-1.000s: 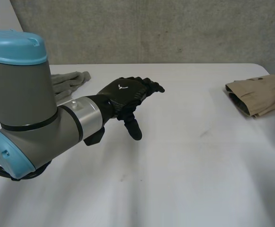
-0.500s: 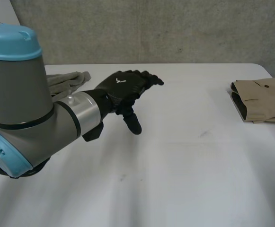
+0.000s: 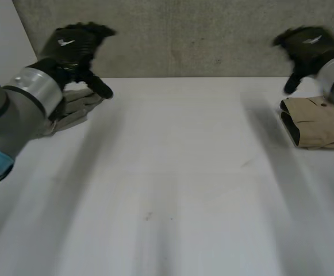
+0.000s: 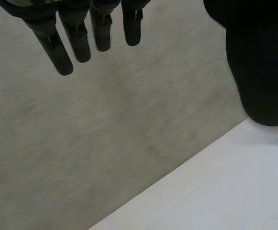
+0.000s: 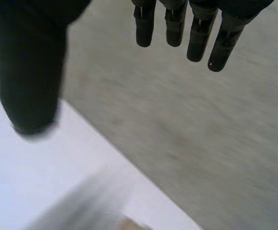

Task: Fold the laundry.

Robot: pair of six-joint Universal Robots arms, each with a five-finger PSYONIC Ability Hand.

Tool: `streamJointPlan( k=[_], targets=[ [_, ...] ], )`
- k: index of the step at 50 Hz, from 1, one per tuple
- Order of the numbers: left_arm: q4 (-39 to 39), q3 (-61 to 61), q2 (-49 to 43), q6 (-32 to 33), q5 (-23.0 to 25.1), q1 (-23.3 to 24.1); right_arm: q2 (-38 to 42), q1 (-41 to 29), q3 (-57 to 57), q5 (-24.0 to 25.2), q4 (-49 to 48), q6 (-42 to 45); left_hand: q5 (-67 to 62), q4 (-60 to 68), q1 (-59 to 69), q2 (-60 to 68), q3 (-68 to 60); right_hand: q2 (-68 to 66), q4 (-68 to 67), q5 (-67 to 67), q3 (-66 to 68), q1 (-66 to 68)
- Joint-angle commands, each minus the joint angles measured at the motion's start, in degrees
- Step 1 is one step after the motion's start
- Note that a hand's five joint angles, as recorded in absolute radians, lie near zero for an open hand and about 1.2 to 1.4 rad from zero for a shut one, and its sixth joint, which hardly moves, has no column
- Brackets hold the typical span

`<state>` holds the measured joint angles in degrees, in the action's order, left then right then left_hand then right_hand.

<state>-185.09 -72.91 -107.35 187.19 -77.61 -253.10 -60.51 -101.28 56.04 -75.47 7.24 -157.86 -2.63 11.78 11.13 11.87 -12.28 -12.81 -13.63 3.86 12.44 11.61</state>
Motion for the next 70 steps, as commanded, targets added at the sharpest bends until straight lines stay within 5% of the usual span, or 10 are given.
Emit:
streamJointPlan(
  k=[1, 10, 24, 27, 29, 30, 40, 57, 60, 70],
  targets=[
    [0.3, 6.8, -13.5, 8.8, 6.8, -14.9, -9.4, -9.4, 26.0, 10.9, -11.5, 1.8, 1.6, -0.7, -0.1, -0.8, 1.2, 2.8, 3.6, -3.9, -2.4, -1.6],
    [0.3, 21.3, -32.8, 21.9, 10.3, -21.8, -12.9, -11.8, 40.0, 11.5, -12.9, 7.8, 1.9, -1.1, -0.4, -1.1, 1.6, 2.8, 3.6, -3.9, -2.4, -1.6],
    [-5.2, 42.4, -52.4, 23.8, 8.0, -23.9, -12.9, -10.3, 47.5, 11.5, -13.7, 9.1, -0.9, 1.8, 2.4, 1.7, -1.3, 2.8, 3.6, -3.9, -2.4, -1.6],
    [-5.3, 44.2, -53.5, 23.8, 7.4, -23.8, -13.2, -9.2, 48.9, 11.6, -14.4, 9.1, -22.7, 23.6, 24.2, 23.5, -23.1, 2.8, 3.6, -3.9, -2.4, -1.6],
    [-6.1, 42.8, -52.9, 23.8, 6.2, -23.3, -13.4, -9.0, 49.2, 11.6, -14.9, 9.1, -64.1, 64.9, 65.6, 64.8, -64.4, 2.8, 3.6, -3.9, -2.4, -1.6],
    [-6.5, 42.2, -52.4, 23.8, 5.5, -23.1, -13.5, -8.9, 49.3, 11.6, -15.0, 9.1, -67.3, 68.2, 68.8, 68.1, -67.7, 2.8, 3.6, -3.9, -2.4, -1.6],
    [-18.6, 24.3, -37.4, 19.5, 0.7, -15.2, -14.2, -8.5, 48.6, 10.7, -15.3, 8.9, -67.4, 68.2, 68.9, 68.1, -67.7, 2.8, 3.6, -3.9, -2.4, -1.6],
    [-8.4, -8.3, -6.4, -23.4, 7.6, 15.7, -17.3, -2.2, 39.8, -0.5, -15.2, 4.7, -67.4, 68.2, 68.9, 68.1, -67.7, 2.8, 3.6, -3.9, -2.4, -1.6],
    [-7.4, -8.0, -7.9, -23.5, 7.8, 19.9, -17.2, -2.3, 39.0, -2.0, -15.0, 4.6, 2.6, -1.8, -1.1, -1.9, 2.3, 2.8, 3.6, -3.9, -2.4, -1.6],
    [-6.0, -5.9, -6.7, -19.4, 5.4, 15.0, -17.2, -2.8, 39.1, -1.0, -14.6, 4.8, -0.8, 1.6, 2.3, 1.5, -1.1, 2.8, 3.6, -3.9, -2.4, -1.6]
  ],
)
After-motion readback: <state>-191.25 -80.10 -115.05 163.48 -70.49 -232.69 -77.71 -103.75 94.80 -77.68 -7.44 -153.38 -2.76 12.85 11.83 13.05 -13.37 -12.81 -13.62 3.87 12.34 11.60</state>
